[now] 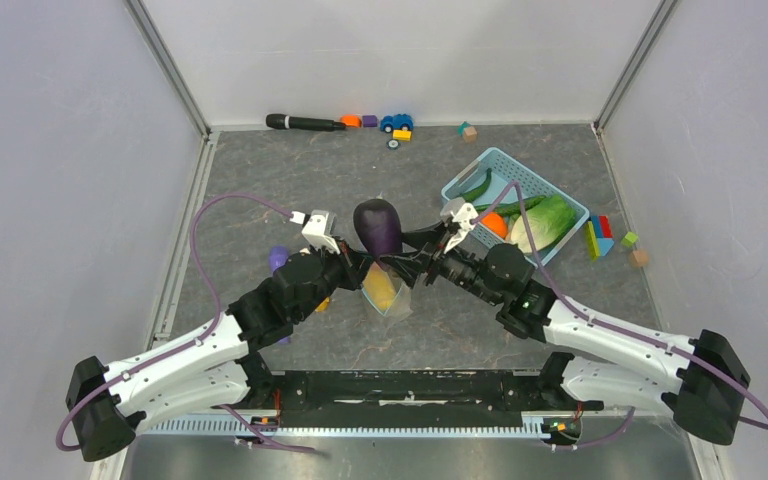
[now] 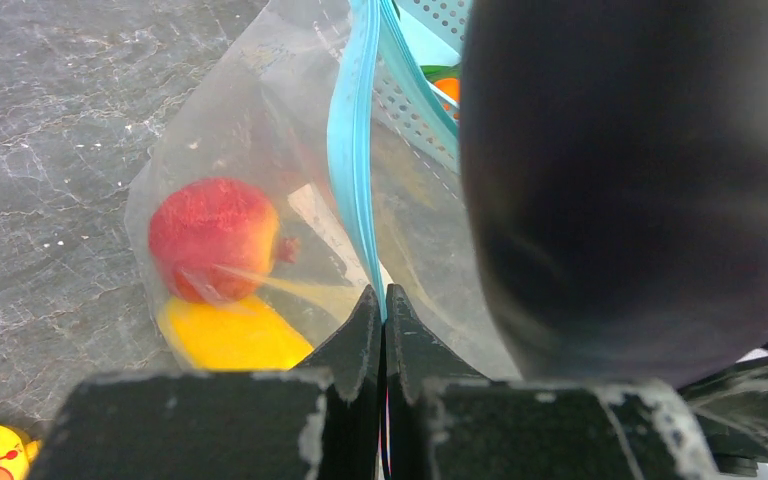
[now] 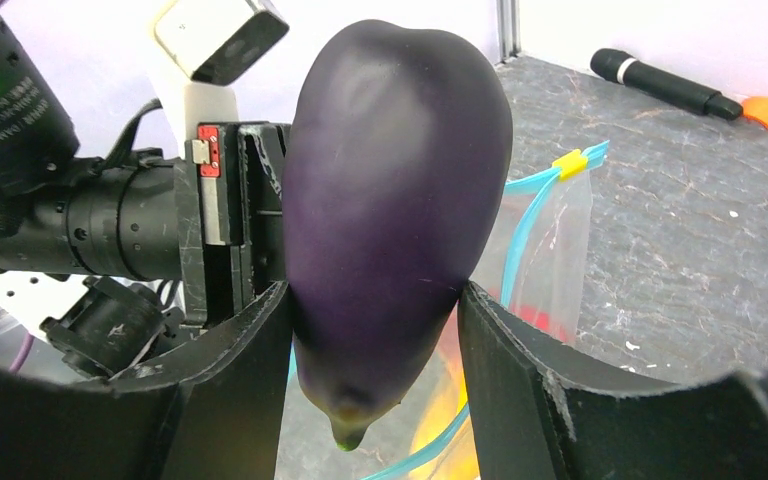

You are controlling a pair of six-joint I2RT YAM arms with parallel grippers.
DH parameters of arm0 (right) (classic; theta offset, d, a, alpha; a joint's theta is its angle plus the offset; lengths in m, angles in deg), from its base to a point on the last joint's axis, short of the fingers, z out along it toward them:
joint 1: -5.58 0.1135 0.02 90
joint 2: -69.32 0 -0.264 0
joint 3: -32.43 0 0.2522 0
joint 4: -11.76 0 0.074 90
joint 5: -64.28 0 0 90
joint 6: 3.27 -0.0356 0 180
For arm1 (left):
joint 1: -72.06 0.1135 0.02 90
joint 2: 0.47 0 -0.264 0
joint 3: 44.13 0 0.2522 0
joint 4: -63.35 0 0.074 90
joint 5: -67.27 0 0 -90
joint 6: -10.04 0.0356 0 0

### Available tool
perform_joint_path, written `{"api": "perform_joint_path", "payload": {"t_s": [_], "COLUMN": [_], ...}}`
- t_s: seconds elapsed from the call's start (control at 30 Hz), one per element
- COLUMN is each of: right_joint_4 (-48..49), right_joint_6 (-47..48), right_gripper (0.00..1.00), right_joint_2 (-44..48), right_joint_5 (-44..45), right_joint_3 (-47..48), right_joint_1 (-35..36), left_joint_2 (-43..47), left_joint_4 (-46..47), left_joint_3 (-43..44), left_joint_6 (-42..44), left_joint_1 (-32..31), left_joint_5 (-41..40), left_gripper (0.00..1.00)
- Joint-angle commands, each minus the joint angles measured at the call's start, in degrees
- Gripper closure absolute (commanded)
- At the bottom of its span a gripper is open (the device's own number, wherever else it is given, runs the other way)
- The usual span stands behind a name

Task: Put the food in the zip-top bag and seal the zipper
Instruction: Place the fake vegetable in the zipper food storage bag.

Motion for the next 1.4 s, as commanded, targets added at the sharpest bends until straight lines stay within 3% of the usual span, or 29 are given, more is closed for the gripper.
{"api": "perform_joint_path", "payload": {"t_s": [0.0, 0.4, 1.2, 1.37], "right_joint_4": [4.21, 4.17, 3.68, 3.77], "right_joint_6": [2.87, 6.98, 10.61, 10.28], "right_gripper": [0.72, 0.63, 0.23, 0.20], "right_joint_2": [-1.03, -0.76, -2.12, -2.09], "right_joint_5": [10.66, 22.45, 26.59, 26.23], "right_joint_3": [2.12, -0.59, -0.90, -0.95], "right_joint_1": [3.49, 9.94, 13.24, 13.33], "left_joint_2": [1.40, 2.65, 2.49, 2.41], "left_joint_4": [0.96, 0.77, 0.59, 0.59], "left_joint_3": [0.06, -0.40, -0.50, -0.38], "left_joint_6": [-1.73, -2.02, -2.29, -2.38], "left_joint_1": [0.03, 0.03, 0.03, 0.05], "left_joint_5": [-0.83, -1.63, -2.57, -2.26], "left_gripper": [0.98, 0.98, 0.98, 0.98]}}
